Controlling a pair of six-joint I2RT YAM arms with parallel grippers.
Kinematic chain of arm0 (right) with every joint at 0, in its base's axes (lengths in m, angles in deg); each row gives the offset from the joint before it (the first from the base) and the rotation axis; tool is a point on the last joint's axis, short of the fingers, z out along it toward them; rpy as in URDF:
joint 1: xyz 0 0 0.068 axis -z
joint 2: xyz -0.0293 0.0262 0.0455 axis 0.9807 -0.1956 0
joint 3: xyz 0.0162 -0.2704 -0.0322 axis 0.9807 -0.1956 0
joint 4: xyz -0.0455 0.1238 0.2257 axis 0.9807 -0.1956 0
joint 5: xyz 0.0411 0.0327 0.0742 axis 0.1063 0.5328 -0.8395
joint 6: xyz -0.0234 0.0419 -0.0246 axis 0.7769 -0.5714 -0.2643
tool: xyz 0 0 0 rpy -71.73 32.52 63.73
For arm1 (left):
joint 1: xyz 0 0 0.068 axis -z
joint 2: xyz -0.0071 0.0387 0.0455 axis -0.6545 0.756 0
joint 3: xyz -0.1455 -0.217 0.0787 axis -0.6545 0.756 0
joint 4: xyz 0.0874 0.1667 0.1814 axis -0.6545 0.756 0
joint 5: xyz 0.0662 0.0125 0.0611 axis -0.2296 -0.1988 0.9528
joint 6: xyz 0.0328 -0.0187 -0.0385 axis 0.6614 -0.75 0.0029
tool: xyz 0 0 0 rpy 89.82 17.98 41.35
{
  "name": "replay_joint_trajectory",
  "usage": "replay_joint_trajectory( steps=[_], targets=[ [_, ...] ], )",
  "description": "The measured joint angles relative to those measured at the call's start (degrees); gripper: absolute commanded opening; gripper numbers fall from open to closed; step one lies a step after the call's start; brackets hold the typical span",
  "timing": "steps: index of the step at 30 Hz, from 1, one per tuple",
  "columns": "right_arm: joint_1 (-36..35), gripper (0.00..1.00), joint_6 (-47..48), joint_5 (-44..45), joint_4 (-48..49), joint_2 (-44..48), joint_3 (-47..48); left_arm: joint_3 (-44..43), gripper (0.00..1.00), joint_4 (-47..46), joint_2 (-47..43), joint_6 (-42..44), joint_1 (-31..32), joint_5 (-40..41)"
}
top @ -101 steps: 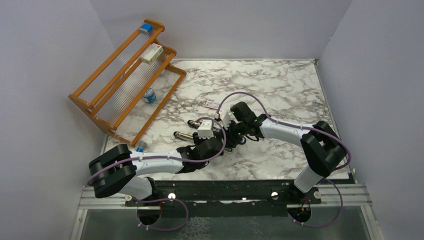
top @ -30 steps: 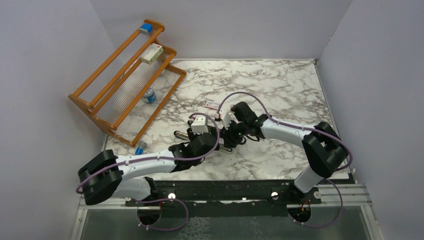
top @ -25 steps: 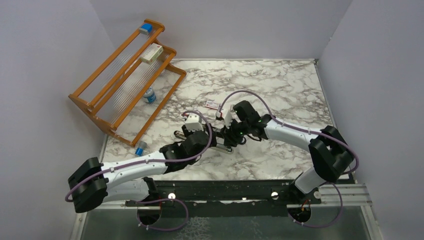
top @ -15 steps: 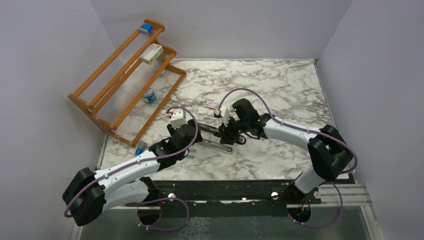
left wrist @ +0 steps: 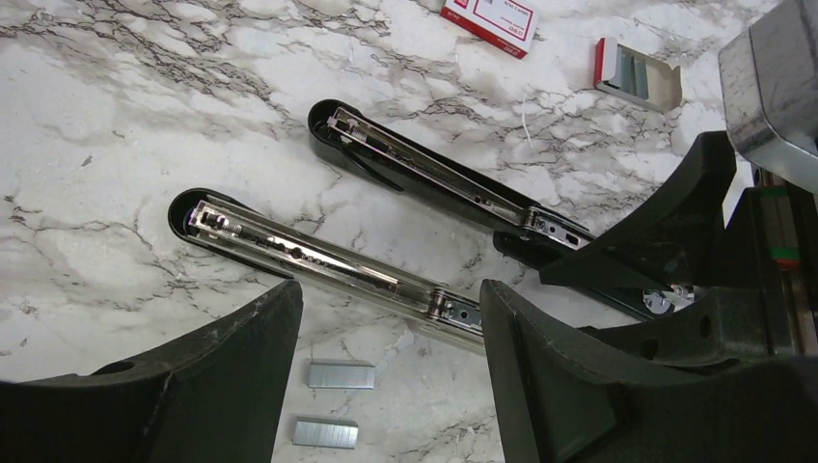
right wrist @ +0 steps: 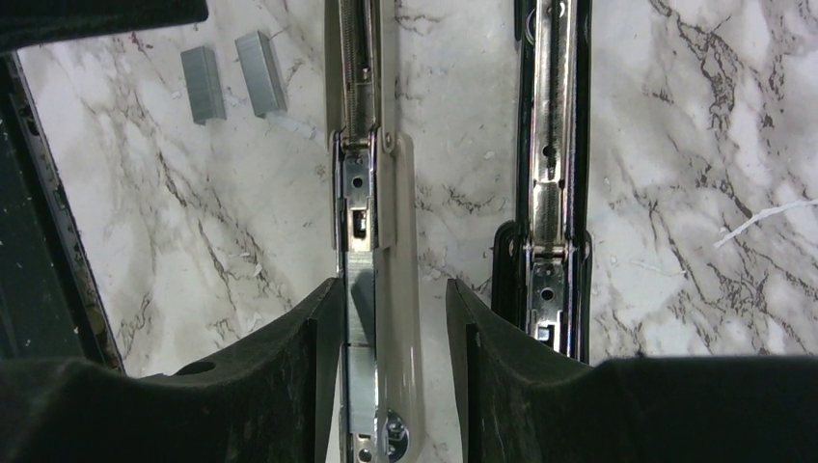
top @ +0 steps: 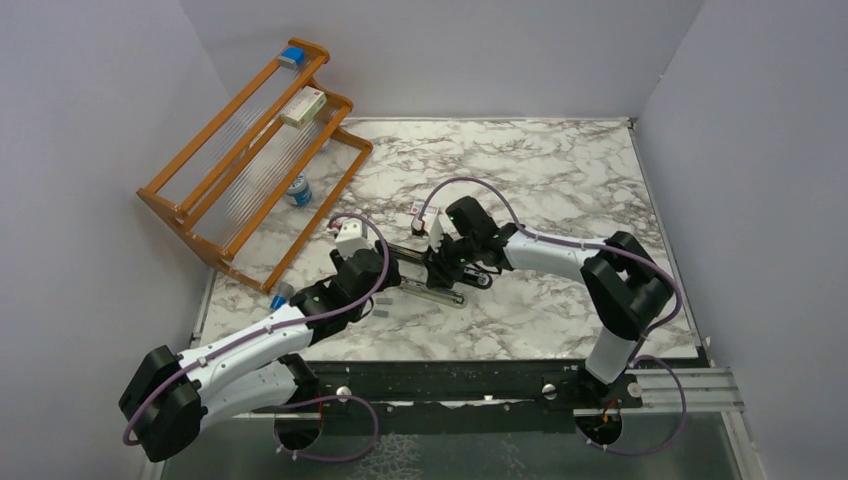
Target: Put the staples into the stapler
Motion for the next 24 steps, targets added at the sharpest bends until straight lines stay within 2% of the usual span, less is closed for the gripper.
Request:
replay_joint_trajectory(
  steps=[24],
  targets=[
    [-0.31,0.47,0.50,1.09,0.37,-1.51,0.04,0.31,0.71,0.83,-0.66,0.26,-0.61,-0.26]
  ],
)
